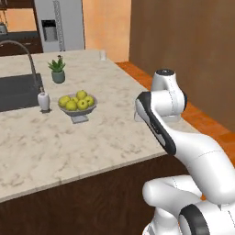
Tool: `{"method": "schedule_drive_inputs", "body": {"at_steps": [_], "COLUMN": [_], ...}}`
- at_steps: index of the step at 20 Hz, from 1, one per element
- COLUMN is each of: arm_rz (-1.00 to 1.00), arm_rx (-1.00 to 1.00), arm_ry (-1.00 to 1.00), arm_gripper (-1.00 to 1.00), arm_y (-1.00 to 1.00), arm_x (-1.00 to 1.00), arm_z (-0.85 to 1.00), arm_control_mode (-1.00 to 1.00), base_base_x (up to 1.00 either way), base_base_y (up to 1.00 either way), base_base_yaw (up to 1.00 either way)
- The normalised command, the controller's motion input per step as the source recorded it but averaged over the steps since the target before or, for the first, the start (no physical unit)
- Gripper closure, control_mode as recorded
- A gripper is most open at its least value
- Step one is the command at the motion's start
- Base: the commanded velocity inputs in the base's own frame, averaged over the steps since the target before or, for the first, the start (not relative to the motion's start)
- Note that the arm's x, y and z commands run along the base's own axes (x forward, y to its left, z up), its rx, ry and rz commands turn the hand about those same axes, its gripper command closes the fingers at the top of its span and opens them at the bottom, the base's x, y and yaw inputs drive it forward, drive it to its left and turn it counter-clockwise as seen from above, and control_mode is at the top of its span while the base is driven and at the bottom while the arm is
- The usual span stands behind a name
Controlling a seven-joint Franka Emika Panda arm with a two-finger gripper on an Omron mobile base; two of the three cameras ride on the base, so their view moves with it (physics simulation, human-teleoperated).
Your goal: Take a straw from the drawer in front and place it inside the glass cup on the dining counter.
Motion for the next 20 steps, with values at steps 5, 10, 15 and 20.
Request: {"method": "schedule_drive_inputs", "body": {"at_steps": [5,10,15,20], "arm_rz": [0.0,0.0,0.0,0.0], "arm_rx": [0.0,0.0,0.0,0.0], "arm_ry": [0.0,0.0,0.0,0.0], "arm_gripper": [1.0,1.0,1.0,1.0], "arm_y": [0.0,0.0,0.0,0.0], "arm_x": [0.0,0.0,0.0,0.0], "arm_z": [0.0,0.0,0.0,0.0], "arm_control_mode": [1.0,1.0,1.0,1.0], "base_base_x": [0.45,0.48,0.49,0.58], "base_base_y": [-1.0,-1.0,-1.0,-1.0], "base_base_yaw": [0.26,0.28,0.29,0.31]}}
